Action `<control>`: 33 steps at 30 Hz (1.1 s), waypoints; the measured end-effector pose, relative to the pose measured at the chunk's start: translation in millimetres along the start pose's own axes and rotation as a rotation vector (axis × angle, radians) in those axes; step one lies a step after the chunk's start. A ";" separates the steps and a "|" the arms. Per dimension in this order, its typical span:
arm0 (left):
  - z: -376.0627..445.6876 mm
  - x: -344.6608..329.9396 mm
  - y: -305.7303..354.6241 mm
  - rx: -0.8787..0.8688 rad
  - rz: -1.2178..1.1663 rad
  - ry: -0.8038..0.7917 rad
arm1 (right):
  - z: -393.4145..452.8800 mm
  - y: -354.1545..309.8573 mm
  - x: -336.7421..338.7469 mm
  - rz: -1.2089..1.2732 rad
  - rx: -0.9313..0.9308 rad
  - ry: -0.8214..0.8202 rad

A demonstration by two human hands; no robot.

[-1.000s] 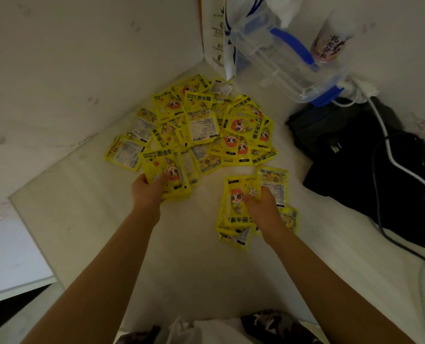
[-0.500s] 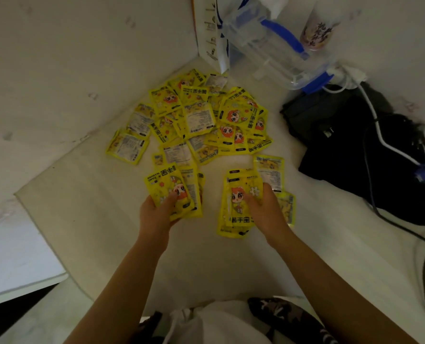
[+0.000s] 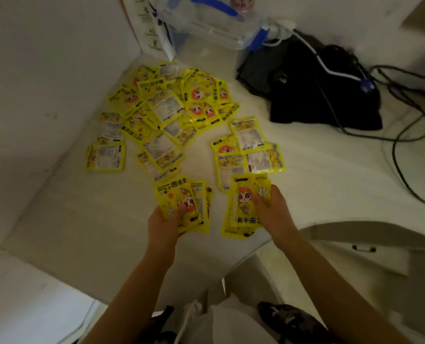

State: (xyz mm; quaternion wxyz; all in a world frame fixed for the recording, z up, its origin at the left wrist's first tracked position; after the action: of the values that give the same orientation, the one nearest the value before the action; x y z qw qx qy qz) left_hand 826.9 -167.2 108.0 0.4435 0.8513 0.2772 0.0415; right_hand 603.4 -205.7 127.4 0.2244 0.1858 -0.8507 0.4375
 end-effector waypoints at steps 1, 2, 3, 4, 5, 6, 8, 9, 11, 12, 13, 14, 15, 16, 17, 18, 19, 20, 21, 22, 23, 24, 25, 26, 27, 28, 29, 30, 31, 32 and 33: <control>-3.2 1.5 -0.6 0.004 0.018 -0.019 | -9.3 6.6 -0.8 0.014 -0.023 0.021; -6.2 1.8 -1.0 0.005 0.033 -0.039 | -18.5 12.9 -1.0 0.031 -0.040 0.041; -8.8 1.1 -1.2 0.004 0.049 -0.062 | -26.8 19.6 -1.0 0.046 -0.051 0.062; -11.3 -0.3 -2.0 0.003 0.071 -0.089 | -34.9 25.7 -0.5 0.058 -0.061 0.081; -14.1 -2.7 -3.4 0.004 0.097 -0.114 | -42.3 32.6 0.4 0.069 -0.074 0.099; -17.4 -5.8 -5.3 0.006 0.123 -0.141 | -49.4 39.1 2.0 0.087 -0.090 0.117; -24.9 -13.7 -11.7 0.025 0.166 -0.192 | -63.2 51.4 8.0 0.128 -0.128 0.157; -29.0 -18.3 -16.0 0.038 0.185 -0.215 | -69.6 58.1 12.1 0.150 -0.140 0.181; -37.8 -28.7 -24.5 0.043 0.227 -0.257 | -83.5 71.2 21.9 0.192 -0.159 0.226; -42.7 -34.2 -29.2 0.035 0.251 -0.285 | -90.2 79.3 26.6 0.212 -0.172 0.241; -47.9 -40.0 -34.3 0.025 0.277 -0.316 | -97.6 87.4 31.5 0.233 -0.186 0.254; -53.1 -45.3 -39.9 0.019 0.299 -0.349 | -105.3 96.2 36.0 0.254 -0.201 0.268; -58.9 -51.2 -45.6 0.022 0.314 -0.382 | -113.0 106.1 40.4 0.275 -0.216 0.284; -64.4 -56.9 -52.3 0.029 0.331 -0.414 | -121.6 116.2 45.0 0.302 -0.237 0.303; -70.3 -62.5 -59.4 0.037 0.350 -0.443 | -131.3 126.2 49.8 0.337 -0.259 0.320; -76.2 -67.8 -67.5 0.043 0.372 -0.467 | -141.2 136.9 54.5 0.369 -0.280 0.334; -82.8 -72.9 -76.1 0.048 0.394 -0.486 | -151.1 148.2 58.9 0.391 -0.297 0.352; -90.4 -77.7 -85.0 0.046 0.416 -0.506 | -162.1 159.3 63.5 0.405 -0.315 0.370; -99.5 -83.0 -93.9 0.040 0.434 -0.528 | -173.2 171.8 67.8 0.421 -0.331 0.392; -109.9 -88.3 -103.5 0.037 0.455 -0.553 | -184.5 184.8 72.2 0.435 -0.348 0.413; -121.2 -92.7 -114.0 0.043 0.473 -0.576 | -196.1 198.4 76.7 0.452 -0.365 0.438; -132.7 -96.9 -124.5 0.051 0.489 -0.596 | -207.1 211.9 80.7 0.465 -0.382 0.459; -144.9 -101.0 -134.9 0.058 0.502 -0.615 | -217.7 225.8 84.3 0.482 -0.399 0.478; -163.9 -106.3 -149.8 0.057 0.527 -0.641 | -234.4 243.7 91.2 0.505 -0.421 0.497; -177.6 -109.5 -161.5 0.053 0.539 -0.649 | -246.4 257.3 95.8 0.519 -0.437 0.512; -185.2 -110.8 -168.6 0.046 0.550 -0.648 | -252.8 265.4 97.7 0.525 -0.447 0.521; -199.8 -113.3 -180.5 0.039 0.564 -0.657 | -265.5 278.8 102.8 0.533 -0.460 0.535; -217.7 -116.5 -193.8 0.038 0.587 -0.671 | -280.7 294.1 109.4 0.545 -0.472 0.548; -233.5 -119.2 -207.4 0.043 0.598 -0.687 | -294.4 309.2 115.4 0.558 -0.484 0.560; -248.1 -121.9 -220.8 0.055 0.605 -0.703 | -307.2 324.6 120.9 0.570 -0.500 0.571; -262.3 -125.0 -234.2 0.068 0.613 -0.720 | -319.5 340.2 126.2 0.581 -0.517 0.586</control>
State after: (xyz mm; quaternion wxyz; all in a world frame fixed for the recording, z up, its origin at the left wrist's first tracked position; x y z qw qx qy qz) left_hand 536.6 67.3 105.8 0.4505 0.8682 -0.1570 -0.1362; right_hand 394.3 230.2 136.3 0.3619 -0.2523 -0.8492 0.2903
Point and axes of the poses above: each hand's wrist, its own z-axis towards the middle knuckle, its own x-axis out of the back of the hand, y = z × x, the point moved 2 cm from there along z, towards the middle knuckle, and after that the axes turned 11 degrees about -z, right-handed, at the moved point
